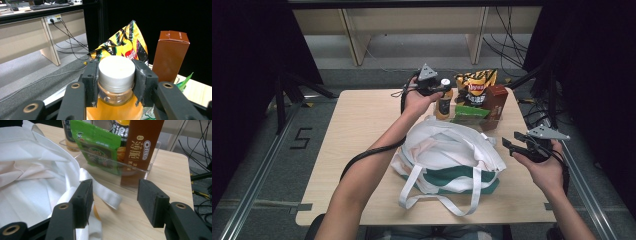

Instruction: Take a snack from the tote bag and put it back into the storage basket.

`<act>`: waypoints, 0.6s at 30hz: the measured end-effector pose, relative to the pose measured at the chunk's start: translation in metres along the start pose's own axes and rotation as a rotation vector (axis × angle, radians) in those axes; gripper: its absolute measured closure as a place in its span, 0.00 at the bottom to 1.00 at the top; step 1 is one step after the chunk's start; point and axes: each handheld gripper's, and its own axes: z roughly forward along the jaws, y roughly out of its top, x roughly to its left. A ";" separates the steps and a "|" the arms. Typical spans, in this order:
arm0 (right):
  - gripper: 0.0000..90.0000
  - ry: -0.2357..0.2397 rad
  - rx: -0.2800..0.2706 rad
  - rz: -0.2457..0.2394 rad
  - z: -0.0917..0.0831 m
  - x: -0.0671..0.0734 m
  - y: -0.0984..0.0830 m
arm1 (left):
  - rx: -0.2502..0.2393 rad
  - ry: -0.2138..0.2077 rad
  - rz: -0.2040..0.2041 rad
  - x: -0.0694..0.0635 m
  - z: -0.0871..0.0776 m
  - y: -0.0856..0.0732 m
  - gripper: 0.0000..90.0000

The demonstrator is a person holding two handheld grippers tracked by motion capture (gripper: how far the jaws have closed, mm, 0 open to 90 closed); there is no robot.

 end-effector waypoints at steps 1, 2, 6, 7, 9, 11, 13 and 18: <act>0.52 -0.002 -0.006 -0.013 0.001 -0.001 0.000 | 0.004 0.000 0.003 0.000 0.000 -0.001 0.66; 0.52 -0.001 -0.008 -0.022 0.001 -0.001 0.000 | 0.006 0.001 0.003 0.000 0.001 -0.001 0.66; 0.52 0.009 0.009 -0.024 0.000 -0.002 0.000 | 0.015 0.001 -0.001 0.000 0.001 -0.004 0.66; 0.52 0.009 0.011 -0.023 0.000 -0.002 0.000 | 0.016 0.001 0.000 0.000 0.002 -0.004 0.66; 0.52 0.011 0.018 -0.002 0.000 0.000 0.000 | 0.017 0.002 -0.003 0.000 0.002 -0.005 0.66; 0.52 0.011 0.015 -0.011 0.000 -0.001 0.000 | 0.019 0.001 -0.003 0.000 0.002 -0.006 0.66; 0.52 0.009 0.008 -0.019 0.000 -0.001 0.000 | 0.027 0.001 0.000 0.000 0.003 -0.007 0.66; 0.52 0.012 0.020 -0.003 0.000 0.000 0.000 | 0.039 0.005 -0.008 0.001 0.004 -0.010 0.66</act>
